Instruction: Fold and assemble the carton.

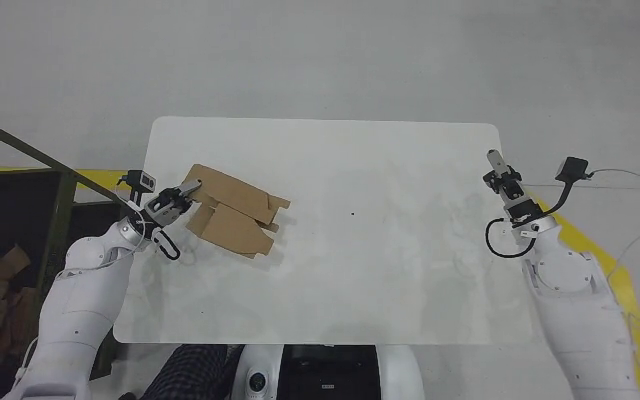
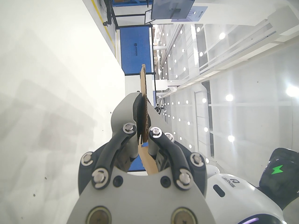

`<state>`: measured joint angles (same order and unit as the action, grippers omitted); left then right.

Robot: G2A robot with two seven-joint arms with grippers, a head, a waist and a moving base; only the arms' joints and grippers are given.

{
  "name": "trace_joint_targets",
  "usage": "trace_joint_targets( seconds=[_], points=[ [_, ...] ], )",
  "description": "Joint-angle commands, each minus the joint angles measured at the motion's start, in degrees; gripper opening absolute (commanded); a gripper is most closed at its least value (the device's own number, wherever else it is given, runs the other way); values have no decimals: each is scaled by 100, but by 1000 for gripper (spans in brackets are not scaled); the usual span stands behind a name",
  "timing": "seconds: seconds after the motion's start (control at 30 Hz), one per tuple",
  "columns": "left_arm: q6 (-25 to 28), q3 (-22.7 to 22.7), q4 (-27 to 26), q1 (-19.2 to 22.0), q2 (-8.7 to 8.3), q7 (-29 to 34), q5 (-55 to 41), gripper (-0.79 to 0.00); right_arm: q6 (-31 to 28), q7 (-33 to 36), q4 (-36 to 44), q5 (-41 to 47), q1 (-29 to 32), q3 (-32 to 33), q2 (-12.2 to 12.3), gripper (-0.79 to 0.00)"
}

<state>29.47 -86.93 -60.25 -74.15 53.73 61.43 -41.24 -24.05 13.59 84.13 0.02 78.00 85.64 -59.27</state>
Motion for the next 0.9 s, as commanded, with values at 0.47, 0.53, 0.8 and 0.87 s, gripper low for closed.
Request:
trace_joint_targets(
  seconds=[0.47,0.53,0.8,0.87],
  points=[
    [-119,5,-121,-39,6,-269,181,-785,0,0,0,0,0,0,0,0],
    [-103,56,-218,3,9,-296,403,-785,0,0,0,0,0,0,0,0],
    [-379,748,-153,650,174,11,474,-785,0,0,0,0,0,0,0,0],
    [-404,978,-52,889,241,150,422,-785,0,0,0,0,0,0,0,0]
  ],
)
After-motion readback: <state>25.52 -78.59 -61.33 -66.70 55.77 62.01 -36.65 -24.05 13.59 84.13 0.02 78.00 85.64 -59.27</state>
